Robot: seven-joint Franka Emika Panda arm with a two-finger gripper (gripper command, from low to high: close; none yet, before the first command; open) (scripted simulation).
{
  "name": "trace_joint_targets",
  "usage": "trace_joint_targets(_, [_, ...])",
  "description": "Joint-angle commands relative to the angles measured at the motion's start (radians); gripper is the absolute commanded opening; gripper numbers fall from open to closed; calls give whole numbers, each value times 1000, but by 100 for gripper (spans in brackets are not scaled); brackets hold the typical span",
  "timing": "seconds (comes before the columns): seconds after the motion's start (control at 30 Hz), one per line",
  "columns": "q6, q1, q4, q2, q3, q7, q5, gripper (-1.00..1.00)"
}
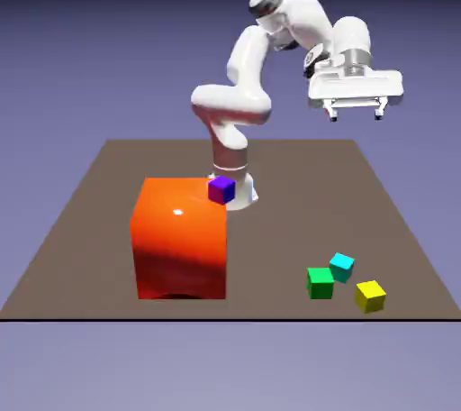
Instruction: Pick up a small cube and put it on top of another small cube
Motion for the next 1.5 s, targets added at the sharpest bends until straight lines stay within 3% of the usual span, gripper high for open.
trace_joint_targets(0.0, [-6,-14,7,-13,36,29,8,0])
trace_joint_targets(0.8, [-157,-360,170,-324,906,720,200,0])
trace_joint_targets(1.03, [-30,-522,228,-394,1012,723,235,0])
trace_joint_targets(1.07, [-30,-522,228,-394,1012,723,235,-100])
trace_joint_targets(1.23, [-144,-377,176,-331,918,720,203,-100])
trace_joint_targets(1.47, [-177,-537,159,-215,783,730,26,-100])
